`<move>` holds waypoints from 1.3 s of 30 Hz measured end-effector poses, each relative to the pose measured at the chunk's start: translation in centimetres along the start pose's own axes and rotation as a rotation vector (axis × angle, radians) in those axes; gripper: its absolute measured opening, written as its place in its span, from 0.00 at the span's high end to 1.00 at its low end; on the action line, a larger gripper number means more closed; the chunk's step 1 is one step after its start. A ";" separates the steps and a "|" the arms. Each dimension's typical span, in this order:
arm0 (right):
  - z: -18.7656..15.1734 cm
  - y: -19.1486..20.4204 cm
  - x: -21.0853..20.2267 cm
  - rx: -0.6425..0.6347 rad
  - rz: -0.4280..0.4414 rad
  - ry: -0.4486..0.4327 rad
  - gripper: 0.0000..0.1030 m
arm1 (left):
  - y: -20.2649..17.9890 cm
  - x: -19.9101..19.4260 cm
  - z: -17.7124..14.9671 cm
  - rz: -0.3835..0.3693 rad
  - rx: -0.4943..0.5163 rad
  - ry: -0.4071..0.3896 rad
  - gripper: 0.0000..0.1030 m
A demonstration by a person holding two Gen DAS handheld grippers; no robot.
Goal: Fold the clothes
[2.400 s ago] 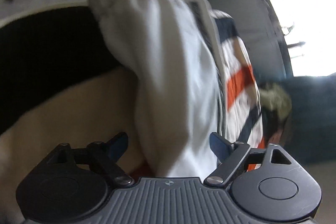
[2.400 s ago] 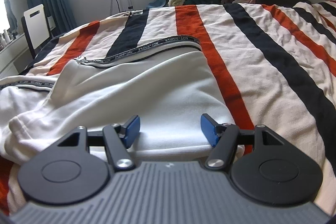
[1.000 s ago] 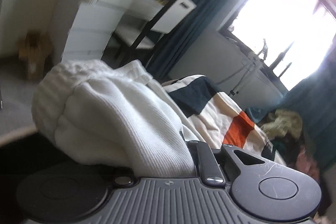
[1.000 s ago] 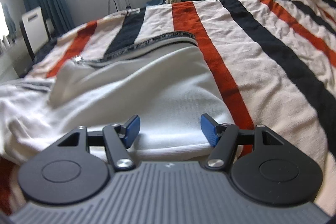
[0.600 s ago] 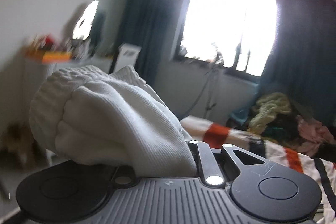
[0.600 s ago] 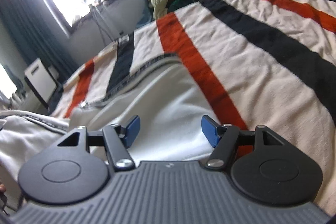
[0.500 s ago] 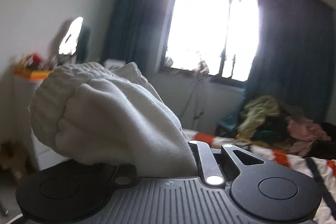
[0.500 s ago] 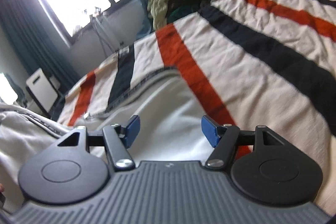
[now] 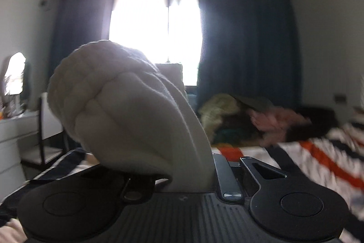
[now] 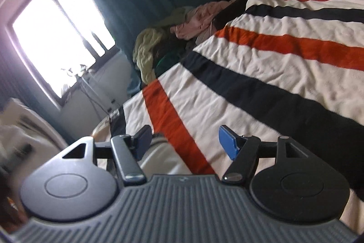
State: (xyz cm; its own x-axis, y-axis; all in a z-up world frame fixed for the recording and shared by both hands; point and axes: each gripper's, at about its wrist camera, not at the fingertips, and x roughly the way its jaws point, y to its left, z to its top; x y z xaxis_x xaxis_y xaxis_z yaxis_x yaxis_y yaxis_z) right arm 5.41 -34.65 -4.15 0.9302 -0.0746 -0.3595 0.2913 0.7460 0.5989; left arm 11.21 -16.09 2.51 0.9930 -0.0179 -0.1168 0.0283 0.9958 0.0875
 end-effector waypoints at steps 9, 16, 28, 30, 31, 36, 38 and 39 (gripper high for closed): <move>0.5 -2.7 0.8 0.120 -0.001 0.034 0.34 | -6.8 2.7 -8.6 -0.138 0.172 0.190 0.85; 0.2 -3.3 1.2 0.164 0.031 0.047 0.34 | -6.0 1.0 -9.8 -0.175 0.235 0.253 0.68; -0.6 -3.0 1.8 0.239 0.173 0.159 0.34 | 3.8 -6.3 -7.7 -0.319 0.243 0.371 0.07; -1.0 -2.8 1.8 0.247 0.193 0.182 0.34 | 5.6 -6.9 -7.2 -0.310 0.214 0.376 0.05; -1.2 -2.7 1.8 0.256 0.203 0.198 0.34 | 6.4 -7.3 -6.9 -0.295 0.191 0.370 0.05; -2.9 -3.7 1.7 0.349 0.232 0.341 0.34 | 9.8 -8.9 -5.7 -0.195 0.026 0.325 0.01; -3.4 -3.5 1.8 0.347 0.221 0.367 0.34 | 10.9 -8.3 -5.5 -0.146 -0.030 0.342 0.01; -3.6 -3.2 1.9 0.335 0.216 0.375 0.34 | 11.3 -7.9 -5.5 -0.127 -0.050 0.351 0.01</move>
State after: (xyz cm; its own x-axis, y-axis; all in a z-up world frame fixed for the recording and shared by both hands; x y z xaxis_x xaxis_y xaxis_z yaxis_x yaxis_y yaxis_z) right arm 5.46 -34.84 -9.32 0.8508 0.3438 -0.3974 0.2150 0.4623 0.8603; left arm 3.02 -4.16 -1.03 0.8818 -0.1184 -0.4565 0.1348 0.9909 0.0034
